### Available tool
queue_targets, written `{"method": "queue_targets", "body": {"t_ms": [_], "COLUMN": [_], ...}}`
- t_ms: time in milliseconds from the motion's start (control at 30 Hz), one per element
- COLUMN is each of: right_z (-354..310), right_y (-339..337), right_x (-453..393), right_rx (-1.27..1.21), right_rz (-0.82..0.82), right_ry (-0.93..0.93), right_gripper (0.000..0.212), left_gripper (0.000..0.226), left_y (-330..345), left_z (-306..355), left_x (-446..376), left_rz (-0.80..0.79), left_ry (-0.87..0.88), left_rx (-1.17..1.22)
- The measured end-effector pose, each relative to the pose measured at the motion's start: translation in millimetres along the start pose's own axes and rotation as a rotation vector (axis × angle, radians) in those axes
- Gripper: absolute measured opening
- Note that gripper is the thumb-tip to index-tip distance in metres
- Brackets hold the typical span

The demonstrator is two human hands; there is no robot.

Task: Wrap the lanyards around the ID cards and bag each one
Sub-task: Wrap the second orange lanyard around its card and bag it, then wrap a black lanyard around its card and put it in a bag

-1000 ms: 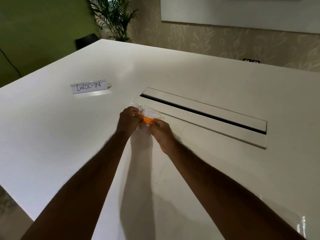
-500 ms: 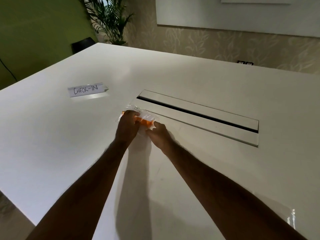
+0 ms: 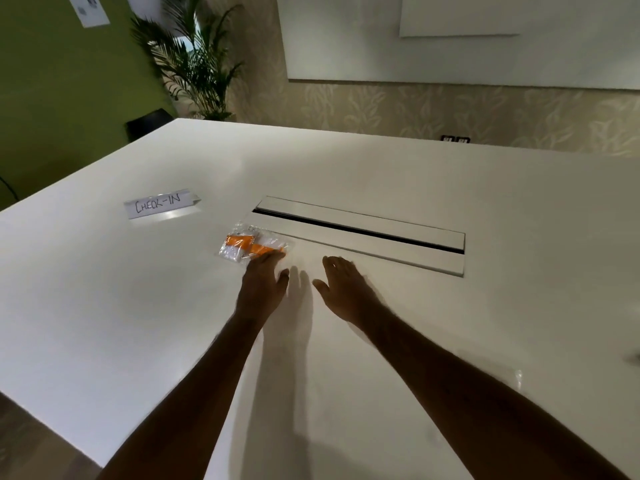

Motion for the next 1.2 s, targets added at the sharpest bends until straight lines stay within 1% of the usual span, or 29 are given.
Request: {"method": "queue_targets", "body": {"t_ms": [133, 333, 467, 533, 800, 1033, 1133, 1200], "right_z": [40, 107, 150, 170, 239, 293, 314, 325], "right_y": [-18, -53, -84, -99, -156, -194, -207, -214], "right_x": [31, 88, 127, 146, 224, 286, 314, 330], "right_rx": [0.064, 0.119, 0.129, 0.142, 0.184, 0.227, 0.249, 0.237], "right_rz": [-0.031, -0.006, 0.015, 0.035, 0.075, 0.073, 0.097, 0.110], "right_ry": [0.041, 0.148, 0.206, 0.217, 0.267, 0.330, 0.342, 0.362], "right_gripper": [0.075, 0.087, 0.109, 0.115, 0.113, 0.114, 0.112, 0.113], "left_gripper": [0.049, 0.059, 0.061, 0.060, 0.063, 0.065, 0.065, 0.066], "left_y": [3, 21, 39, 49, 88, 130, 145, 155], "left_z": [29, 76, 116, 137, 241, 323, 357, 377], "left_x": [19, 46, 68, 80, 131, 173, 194, 208], "left_rz": [-0.058, -0.148, -0.186, -0.199, -0.305, -0.352, -0.360, -0.367], "left_ry": [0.010, 0.009, 0.040, 0.053, 0.138, 0.270, 0.279, 0.271], "left_rx": [-0.006, -0.003, 0.034, 0.052, 0.041, 0.037, 0.076, 0.107]}}
Point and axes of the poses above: each hand's wrist, its own x-axis away from the middle knuckle, its own y-axis out of the palm, z = x × y, the point moved 3 cm from there along -x, towards the middle knuckle, and after that the axes turned 12 degrees about z, right-handed, at the moved point
